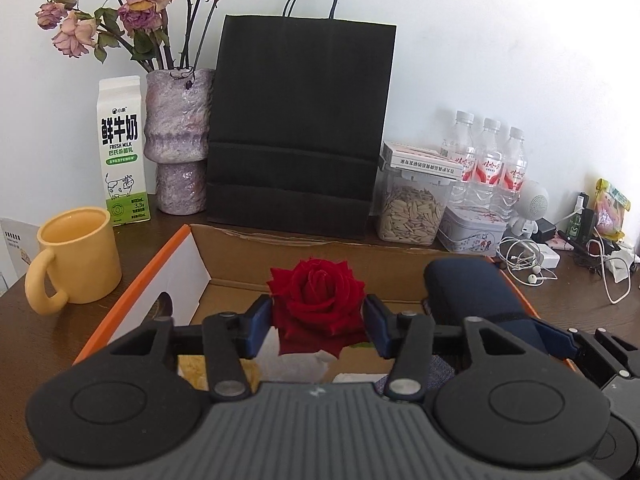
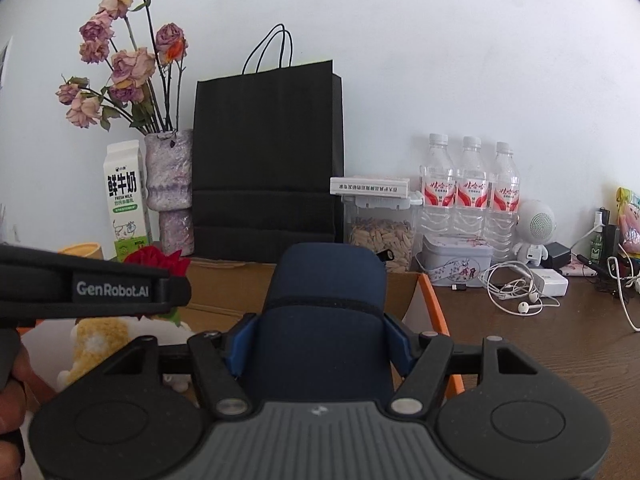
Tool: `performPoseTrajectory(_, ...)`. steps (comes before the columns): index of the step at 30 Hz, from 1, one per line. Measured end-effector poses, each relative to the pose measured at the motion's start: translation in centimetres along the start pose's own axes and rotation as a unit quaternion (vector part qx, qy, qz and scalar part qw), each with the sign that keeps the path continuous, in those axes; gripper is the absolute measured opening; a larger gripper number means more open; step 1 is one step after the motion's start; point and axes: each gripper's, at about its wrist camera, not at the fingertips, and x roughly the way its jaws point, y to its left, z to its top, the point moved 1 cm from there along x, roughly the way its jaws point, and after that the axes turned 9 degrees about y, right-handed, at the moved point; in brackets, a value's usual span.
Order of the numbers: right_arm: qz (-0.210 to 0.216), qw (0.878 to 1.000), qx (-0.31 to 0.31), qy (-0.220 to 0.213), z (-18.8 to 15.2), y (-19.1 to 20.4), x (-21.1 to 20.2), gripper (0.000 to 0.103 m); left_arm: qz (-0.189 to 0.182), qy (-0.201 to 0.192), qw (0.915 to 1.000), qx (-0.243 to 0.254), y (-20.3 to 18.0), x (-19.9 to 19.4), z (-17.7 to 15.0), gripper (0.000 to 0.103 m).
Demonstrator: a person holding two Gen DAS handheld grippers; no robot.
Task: Organize objects
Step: 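Carry the rose and navy case into the cardboard box and open both tools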
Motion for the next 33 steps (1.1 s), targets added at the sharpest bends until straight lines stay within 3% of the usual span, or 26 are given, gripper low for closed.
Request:
performPoseTrajectory(1, 0.001, 1.0, 0.0, 0.007, -0.2, 0.0, 0.2, 0.068, 0.002, 0.0, 1.0, -0.001, 0.0, 0.0, -0.1, 0.089)
performPoseTrajectory(2, -0.001, 1.0, -0.002, 0.009, -0.3, 0.0, 0.2, 0.071, 0.007, -0.005, 1.0, -0.002, 0.0, 0.0, -0.2, 0.103)
performPoseTrajectory(4, -0.005, 1.0, 0.0, 0.004, -0.5, 0.0, 0.0, 0.099, 0.019, -0.012, 0.9997, 0.001, -0.1, -0.3, -0.3, 0.103)
performPoseTrajectory(5, -0.003, 1.0, 0.001, -0.005, -0.6, 0.0, -0.3, 0.103, 0.02, -0.01, 0.9997, 0.002, -0.1, -0.3, -0.3, 0.103)
performPoseTrajectory(23, -0.022, 0.999, 0.032, -0.029, -0.8, -1.0, -1.5, 0.103, 0.012, -0.018, 0.9998, 0.003, -0.1, -1.1, -0.6, 0.103)
performPoseTrajectory(33, -0.011, 0.998, 0.023, -0.065, -1.0, -0.5, -4.4, 0.103, 0.01, -0.066, 0.9977, -0.012, 0.9, -3.8, -1.6, 0.103)
